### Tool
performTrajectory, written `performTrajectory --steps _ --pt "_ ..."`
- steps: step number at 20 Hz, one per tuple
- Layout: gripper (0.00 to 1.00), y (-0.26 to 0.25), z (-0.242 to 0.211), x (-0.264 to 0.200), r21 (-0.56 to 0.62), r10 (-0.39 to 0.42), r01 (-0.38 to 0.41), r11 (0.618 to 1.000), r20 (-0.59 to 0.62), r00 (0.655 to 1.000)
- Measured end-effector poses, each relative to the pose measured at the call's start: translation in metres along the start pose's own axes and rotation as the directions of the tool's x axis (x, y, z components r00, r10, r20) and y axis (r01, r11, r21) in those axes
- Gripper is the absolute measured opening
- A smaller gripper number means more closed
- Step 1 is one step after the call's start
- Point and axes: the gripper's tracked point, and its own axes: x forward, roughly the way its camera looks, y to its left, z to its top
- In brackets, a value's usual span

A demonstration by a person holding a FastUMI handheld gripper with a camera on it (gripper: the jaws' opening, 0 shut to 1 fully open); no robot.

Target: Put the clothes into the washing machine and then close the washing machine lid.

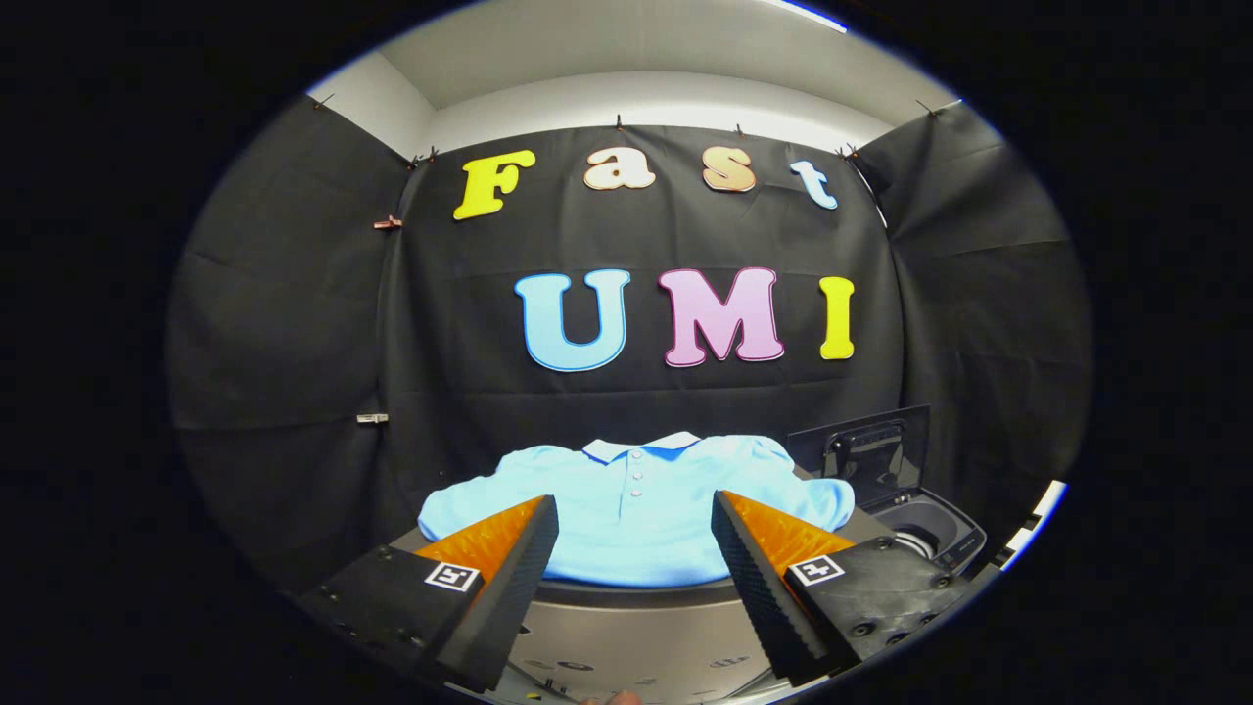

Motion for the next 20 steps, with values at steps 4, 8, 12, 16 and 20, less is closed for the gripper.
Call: performTrajectory --steps 4,8,12,16,20 --pt "0.99 0.002 0.016 0.034 -0.039 -0.006 0.005 0.999 -0.024 1.000" --pt "0.99 0.000 0.021 0.075 -0.034 -0.022 0.019 0.999 -0.088 0.996" --pt "0.99 -0.004 0.008 0.114 -0.056 -0.055 0.045 0.997 -0.196 0.979" --pt "0.99 -0.001 -0.012 0.147 -0.104 -0.058 0.025 0.994 -0.328 0.943" --pt "0.99 -0.004 -0.037 0.172 -0.105 -0.075 0.028 0.994 -0.476 0.876"
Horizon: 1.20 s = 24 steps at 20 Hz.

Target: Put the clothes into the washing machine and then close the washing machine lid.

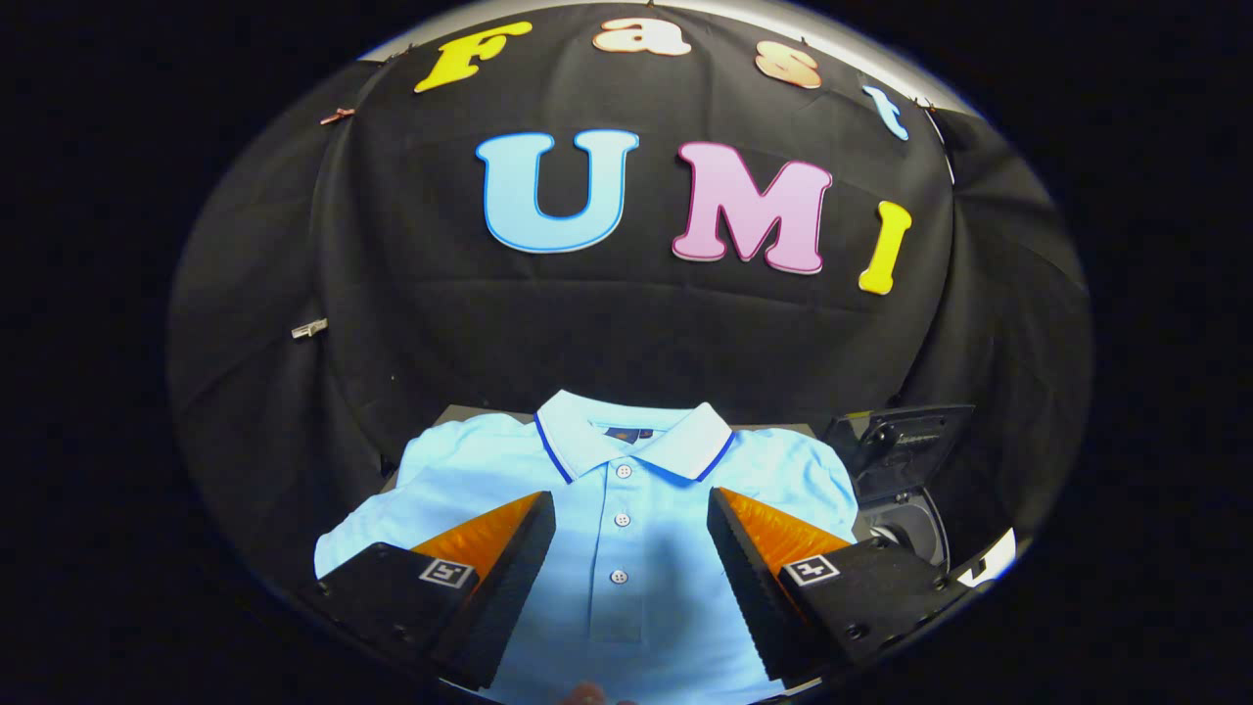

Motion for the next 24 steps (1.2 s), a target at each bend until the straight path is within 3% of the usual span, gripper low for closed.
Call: performTrajectory --steps 7,12,18,20,22,24 --pt "0.99 -0.004 -0.035 0.028 0.024 0.012 -0.006 1.000 -0.252 0.968" --pt "0.98 -0.003 -0.036 0.031 0.046 0.020 -0.005 0.999 -0.317 0.948" --pt "0.98 -0.004 -0.039 0.032 0.039 0.018 0.000 0.999 -0.468 0.884" --pt "0.94 -0.007 -0.040 0.032 0.036 0.015 0.003 0.999 -0.495 0.869" --pt "0.82 -0.007 -0.040 0.031 0.052 0.014 0.015 0.999 -0.508 0.861" --pt "0.82 -0.009 -0.041 0.031 0.051 0.006 0.023 0.998 -0.518 0.855"
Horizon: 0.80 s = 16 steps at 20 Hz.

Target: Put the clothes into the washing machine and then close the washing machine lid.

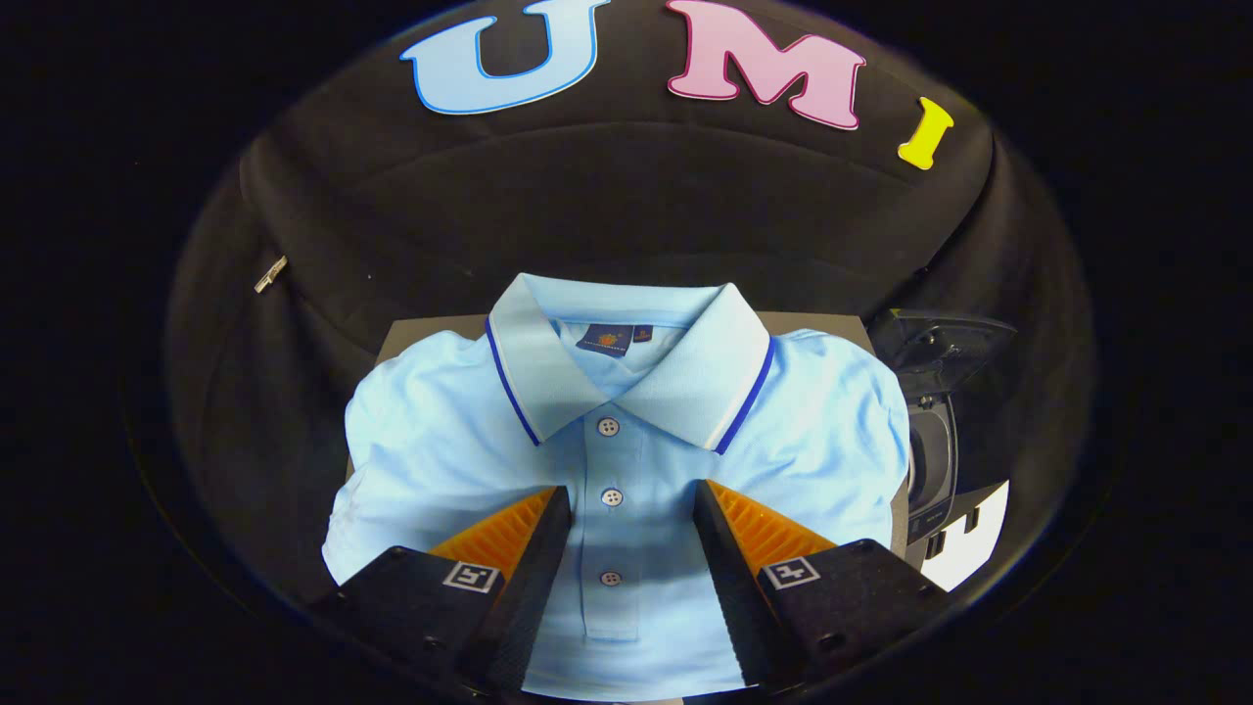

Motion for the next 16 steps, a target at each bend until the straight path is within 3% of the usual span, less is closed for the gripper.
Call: performTrajectory --steps 1,4,12,14,16 --pt "0.82 -0.0002 -0.0001 0.0003 0.004 -0.006 0.006 1.000 -0.001 1.000" --pt "0.43 0.0031 0.0031 -0.0001 0.015 0.004 -0.005 1.000 0.019 1.000" --pt "0.43 -0.0041 0.0046 -0.0014 0.022 0.007 -0.008 1.000 0.040 0.999" --pt "0.10 -0.0033 0.0050 -0.0002 -0.012 0.024 -0.023 1.000 0.059 0.998" --pt "0.10 -0.0021 0.0044 -0.0005 0.013 0.033 -0.034 0.999 0.073 0.997"
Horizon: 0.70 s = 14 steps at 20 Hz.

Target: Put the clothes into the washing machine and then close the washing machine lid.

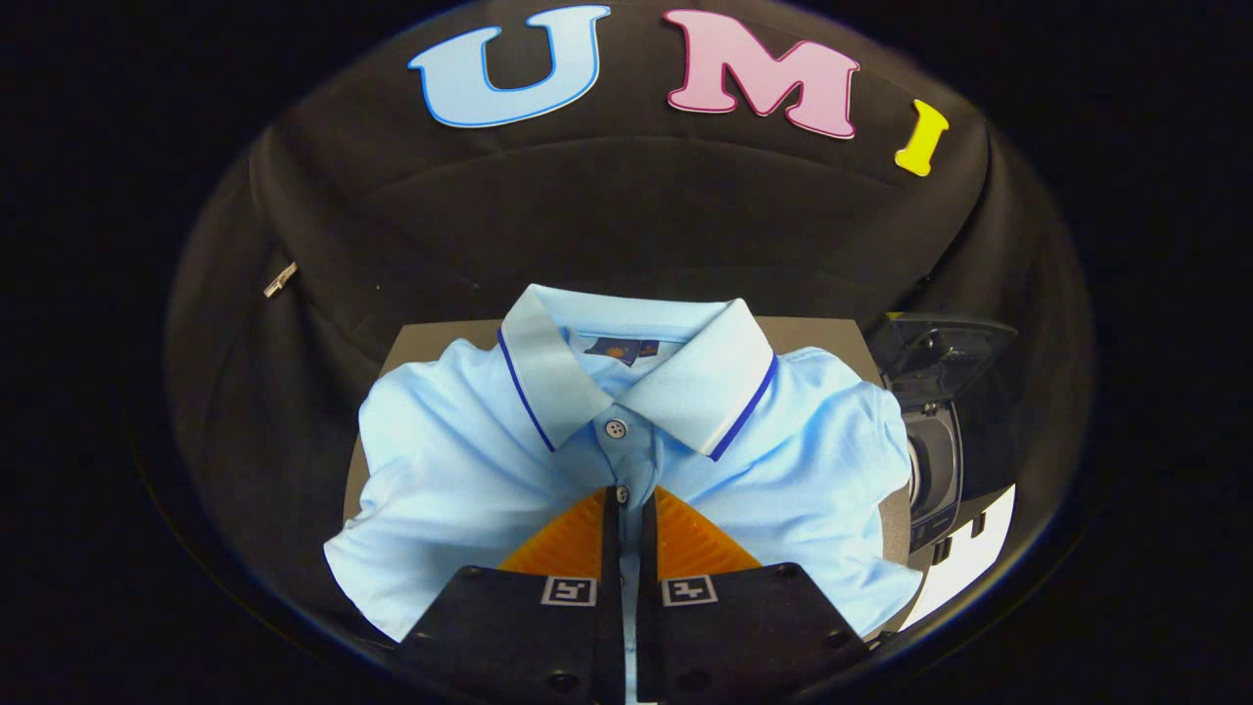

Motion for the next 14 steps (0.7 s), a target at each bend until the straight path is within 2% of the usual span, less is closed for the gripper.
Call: performTrajectory --steps 3,9,12,14 --pt "0.10 0.000 0.002 -0.001 -0.022 0.004 -0.003 1.000 0.043 0.999" --pt "0.07 0.003 0.004 -0.005 -0.095 -0.028 0.047 0.994 0.193 0.981" --pt "0.05 0.004 0.004 -0.008 -0.076 -0.026 0.045 0.996 0.228 0.973" --pt "0.05 0.004 0.010 -0.015 -0.049 -0.013 0.029 0.998 0.296 0.955"
